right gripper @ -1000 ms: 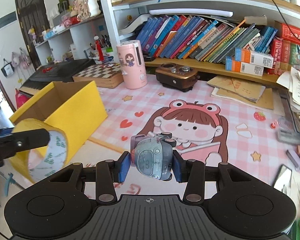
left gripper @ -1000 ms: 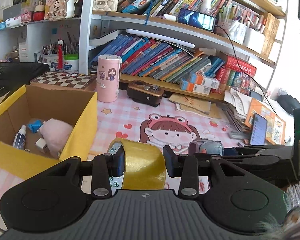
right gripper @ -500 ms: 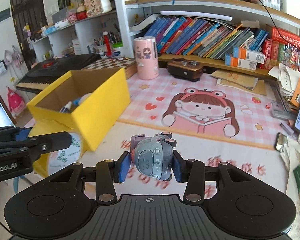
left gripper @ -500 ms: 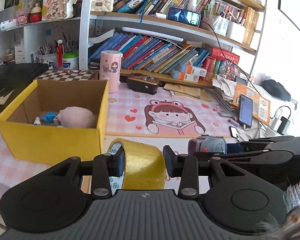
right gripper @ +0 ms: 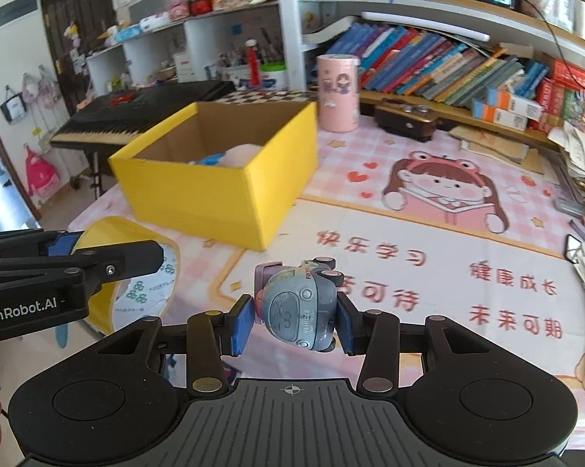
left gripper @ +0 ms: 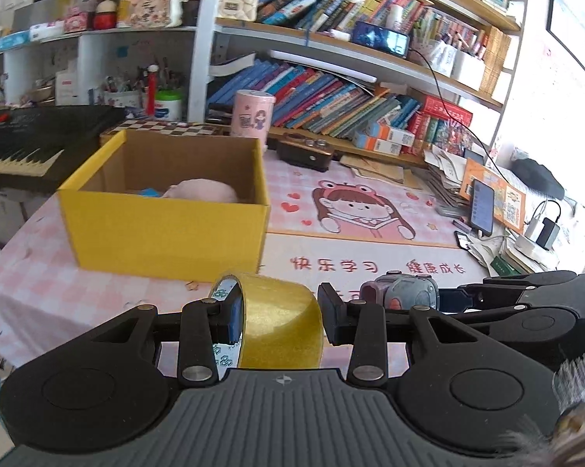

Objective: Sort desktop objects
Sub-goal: 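Carry the tape roll and grey toy with both tools to the yellow box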

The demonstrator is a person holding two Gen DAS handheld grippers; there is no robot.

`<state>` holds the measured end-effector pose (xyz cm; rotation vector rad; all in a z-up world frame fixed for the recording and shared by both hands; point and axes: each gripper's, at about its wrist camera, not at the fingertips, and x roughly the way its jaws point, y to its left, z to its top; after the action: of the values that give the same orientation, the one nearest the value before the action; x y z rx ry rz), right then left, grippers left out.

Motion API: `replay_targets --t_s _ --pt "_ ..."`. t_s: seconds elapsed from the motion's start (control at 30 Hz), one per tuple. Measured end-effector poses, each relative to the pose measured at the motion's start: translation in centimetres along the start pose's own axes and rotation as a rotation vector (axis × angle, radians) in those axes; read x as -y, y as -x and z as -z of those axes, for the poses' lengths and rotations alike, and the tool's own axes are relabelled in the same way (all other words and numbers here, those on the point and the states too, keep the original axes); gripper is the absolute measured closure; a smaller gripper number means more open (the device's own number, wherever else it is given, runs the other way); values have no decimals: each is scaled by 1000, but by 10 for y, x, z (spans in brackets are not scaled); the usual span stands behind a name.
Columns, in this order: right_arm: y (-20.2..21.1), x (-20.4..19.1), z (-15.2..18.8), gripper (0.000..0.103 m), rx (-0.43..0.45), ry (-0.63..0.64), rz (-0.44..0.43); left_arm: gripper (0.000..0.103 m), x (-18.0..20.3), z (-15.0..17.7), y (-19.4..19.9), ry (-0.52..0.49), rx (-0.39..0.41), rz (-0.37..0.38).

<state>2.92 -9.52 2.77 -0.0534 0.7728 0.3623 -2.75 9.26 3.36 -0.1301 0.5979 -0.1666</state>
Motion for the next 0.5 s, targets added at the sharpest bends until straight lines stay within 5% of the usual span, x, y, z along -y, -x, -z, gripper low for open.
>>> replay_targets --t_s 0.5 --pt "-9 -58 -3 59 -19 102 -74 67 -41 9 29 70 41 -74"
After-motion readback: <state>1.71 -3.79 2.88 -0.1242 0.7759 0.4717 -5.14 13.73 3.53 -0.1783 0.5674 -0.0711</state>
